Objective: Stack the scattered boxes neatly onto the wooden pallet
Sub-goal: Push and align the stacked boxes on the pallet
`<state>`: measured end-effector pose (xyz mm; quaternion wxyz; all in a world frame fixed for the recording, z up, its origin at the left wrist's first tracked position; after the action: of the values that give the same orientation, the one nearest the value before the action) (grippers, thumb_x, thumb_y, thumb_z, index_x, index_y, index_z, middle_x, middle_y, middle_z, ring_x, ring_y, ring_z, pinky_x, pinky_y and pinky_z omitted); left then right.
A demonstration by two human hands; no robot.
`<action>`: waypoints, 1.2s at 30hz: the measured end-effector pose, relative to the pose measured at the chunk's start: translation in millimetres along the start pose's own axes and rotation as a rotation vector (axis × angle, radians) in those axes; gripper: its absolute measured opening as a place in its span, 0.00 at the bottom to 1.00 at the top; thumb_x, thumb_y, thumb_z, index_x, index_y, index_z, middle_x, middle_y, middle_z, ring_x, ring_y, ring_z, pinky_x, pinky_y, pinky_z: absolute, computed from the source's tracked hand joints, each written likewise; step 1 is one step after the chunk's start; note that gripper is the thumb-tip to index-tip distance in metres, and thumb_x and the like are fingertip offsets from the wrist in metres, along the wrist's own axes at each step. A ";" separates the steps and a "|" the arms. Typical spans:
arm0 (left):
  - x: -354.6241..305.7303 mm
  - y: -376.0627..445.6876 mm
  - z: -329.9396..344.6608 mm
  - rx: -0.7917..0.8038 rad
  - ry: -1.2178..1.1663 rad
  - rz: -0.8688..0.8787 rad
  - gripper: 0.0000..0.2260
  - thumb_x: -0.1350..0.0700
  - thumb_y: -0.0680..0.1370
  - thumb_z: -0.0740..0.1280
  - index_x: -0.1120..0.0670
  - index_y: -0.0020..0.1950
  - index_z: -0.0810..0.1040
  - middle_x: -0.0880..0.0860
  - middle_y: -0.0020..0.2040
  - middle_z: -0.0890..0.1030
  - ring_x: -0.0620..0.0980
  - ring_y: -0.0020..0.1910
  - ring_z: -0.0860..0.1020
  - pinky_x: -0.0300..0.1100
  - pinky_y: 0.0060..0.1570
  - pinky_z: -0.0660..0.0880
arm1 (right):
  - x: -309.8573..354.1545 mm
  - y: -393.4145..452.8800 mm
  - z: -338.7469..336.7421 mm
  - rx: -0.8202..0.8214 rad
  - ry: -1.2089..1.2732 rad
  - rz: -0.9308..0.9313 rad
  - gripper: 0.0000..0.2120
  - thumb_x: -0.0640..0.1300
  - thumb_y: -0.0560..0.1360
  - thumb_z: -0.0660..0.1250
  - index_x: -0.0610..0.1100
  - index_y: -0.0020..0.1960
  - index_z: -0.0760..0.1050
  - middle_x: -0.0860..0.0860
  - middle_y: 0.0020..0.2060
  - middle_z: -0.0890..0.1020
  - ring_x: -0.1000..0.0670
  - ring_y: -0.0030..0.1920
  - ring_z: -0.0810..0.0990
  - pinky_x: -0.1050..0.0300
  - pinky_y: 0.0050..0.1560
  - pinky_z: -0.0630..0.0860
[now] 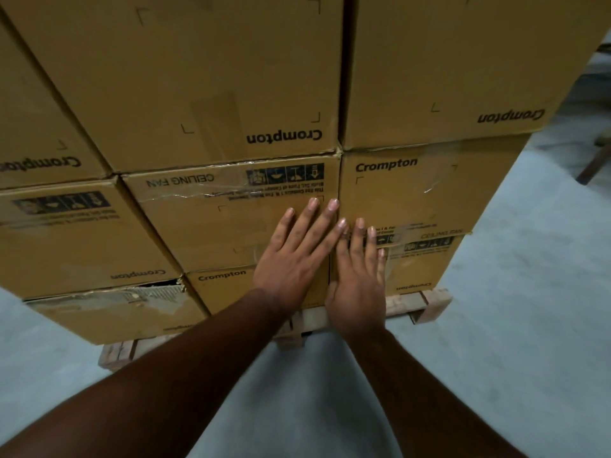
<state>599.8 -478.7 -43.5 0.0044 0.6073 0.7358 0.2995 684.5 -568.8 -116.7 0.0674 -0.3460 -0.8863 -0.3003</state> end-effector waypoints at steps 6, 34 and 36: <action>1.9 2.2 -4.8 -0.005 0.056 0.044 0.38 0.54 0.79 0.59 0.54 0.85 0.44 0.57 0.84 0.38 0.59 0.83 0.39 0.59 0.81 0.42 | 11.2 3.7 -24.0 -0.058 0.216 0.033 0.38 0.39 0.77 0.57 0.50 0.85 0.50 0.50 0.85 0.49 0.47 0.85 0.45 0.36 0.82 0.52; 94.4 169.7 -237.1 -0.400 -0.085 -0.195 0.28 0.47 0.83 0.63 0.52 0.82 0.61 0.51 0.80 0.66 0.51 0.82 0.58 0.62 0.80 0.37 | 73.7 94.8 -150.1 -0.217 0.516 0.188 0.44 0.51 0.81 0.65 0.54 0.85 0.40 0.54 0.83 0.34 0.43 0.82 0.31 0.36 0.80 0.61; 94.1 168.9 -237.7 -0.416 -0.105 -0.206 0.27 0.47 0.82 0.65 0.52 0.80 0.64 0.49 0.79 0.68 0.50 0.81 0.60 0.61 0.80 0.37 | 72.3 94.2 -150.8 -0.201 0.545 0.174 0.44 0.50 0.81 0.66 0.54 0.85 0.41 0.55 0.83 0.33 0.44 0.82 0.30 0.39 0.80 0.61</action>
<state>637.6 -483.8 260.5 0.1981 0.5296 0.7153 0.4106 678.4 -560.0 75.0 0.2935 -0.3322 -0.7685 -0.4614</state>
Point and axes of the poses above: each hand's wrist, its own y-axis towards the middle knuckle, its own z-axis out of the palm, x = y × z, the point moved 4 cm from there along y, towards the middle knuckle
